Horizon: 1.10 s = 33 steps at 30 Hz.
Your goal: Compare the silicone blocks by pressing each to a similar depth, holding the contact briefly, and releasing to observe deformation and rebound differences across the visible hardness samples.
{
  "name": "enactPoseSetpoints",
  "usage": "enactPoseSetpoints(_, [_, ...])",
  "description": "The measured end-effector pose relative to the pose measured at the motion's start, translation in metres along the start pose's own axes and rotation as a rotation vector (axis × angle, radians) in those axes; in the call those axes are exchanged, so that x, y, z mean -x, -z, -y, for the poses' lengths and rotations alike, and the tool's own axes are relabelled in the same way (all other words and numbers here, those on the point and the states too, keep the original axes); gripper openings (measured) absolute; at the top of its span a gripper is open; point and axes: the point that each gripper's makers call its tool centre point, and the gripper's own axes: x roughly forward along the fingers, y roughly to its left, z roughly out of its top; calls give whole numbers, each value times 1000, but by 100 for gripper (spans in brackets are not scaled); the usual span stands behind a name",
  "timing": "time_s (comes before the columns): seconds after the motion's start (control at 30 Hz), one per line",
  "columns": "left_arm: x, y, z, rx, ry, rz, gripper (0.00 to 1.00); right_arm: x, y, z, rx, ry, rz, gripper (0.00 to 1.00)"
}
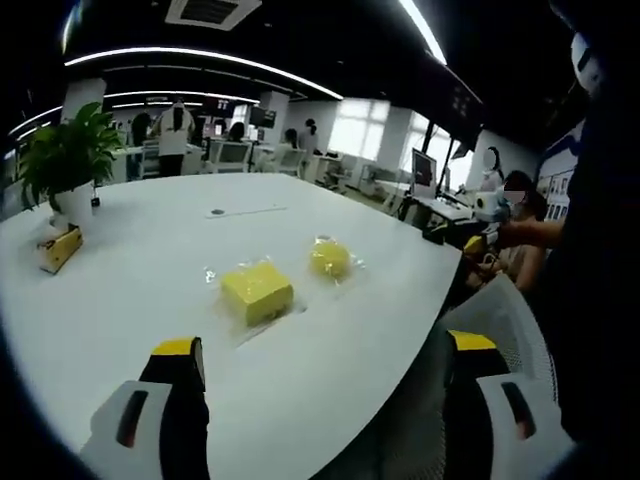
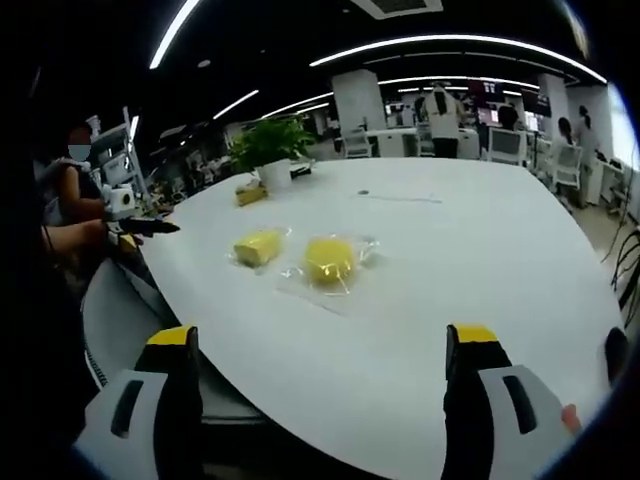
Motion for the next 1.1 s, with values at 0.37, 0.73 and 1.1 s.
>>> enactPoseSetpoints(0.37, [-4,-5,-8,3,-20,38,99,-11,2,12,69,37,54,96])
enactPoseSetpoints(0.73, [-4,2,-15,49,-30,24,99,-14,20,13,31,30,-17,96])
enactPoseSetpoints(1.1, [-5,19,-28,103,-4,-73,99,-11,19,22,5,35,-67,96])
